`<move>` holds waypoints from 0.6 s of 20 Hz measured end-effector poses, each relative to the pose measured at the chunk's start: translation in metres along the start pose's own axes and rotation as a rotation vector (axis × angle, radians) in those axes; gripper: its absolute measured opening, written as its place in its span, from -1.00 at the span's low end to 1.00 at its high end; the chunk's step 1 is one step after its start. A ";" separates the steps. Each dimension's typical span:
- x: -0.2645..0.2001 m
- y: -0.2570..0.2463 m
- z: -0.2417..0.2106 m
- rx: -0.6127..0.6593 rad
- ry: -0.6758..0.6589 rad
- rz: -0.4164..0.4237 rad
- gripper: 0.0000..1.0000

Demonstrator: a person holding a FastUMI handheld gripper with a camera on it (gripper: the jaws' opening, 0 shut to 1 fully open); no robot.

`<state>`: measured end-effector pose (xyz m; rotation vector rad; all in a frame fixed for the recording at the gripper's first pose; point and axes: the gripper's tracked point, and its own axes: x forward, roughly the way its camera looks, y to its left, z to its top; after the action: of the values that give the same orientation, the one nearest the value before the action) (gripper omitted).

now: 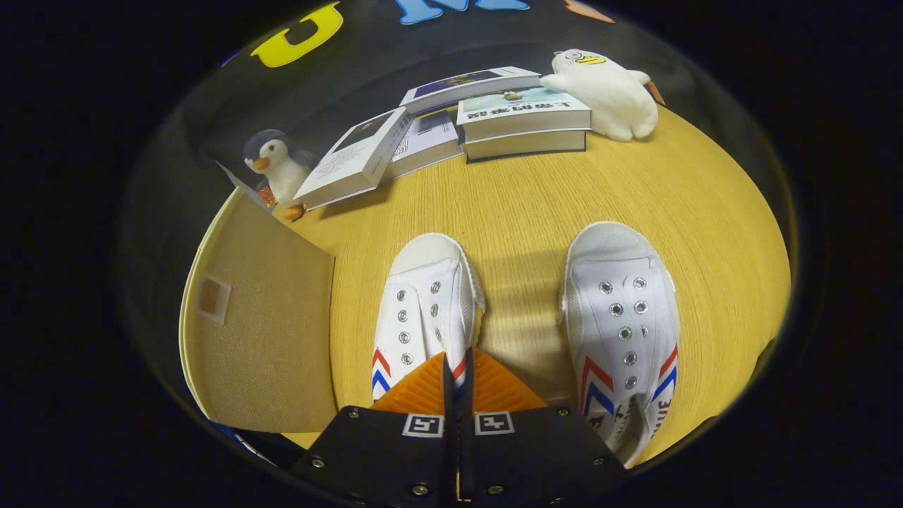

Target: Open the storage box then place both shoes into the box .Put the left shoe in first, then the right shoe, with the right side of both shoes facing outward in a uniform manner.

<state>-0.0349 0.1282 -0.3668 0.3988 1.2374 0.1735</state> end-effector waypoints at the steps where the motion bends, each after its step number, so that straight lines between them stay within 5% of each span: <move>1: -0.003 0.002 0.003 0.007 -0.001 0.006 -0.96; 12: -0.079 0.065 0.058 0.066 -0.108 0.135 -0.97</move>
<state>-0.0004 0.1491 -0.2569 0.5425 1.1124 0.2245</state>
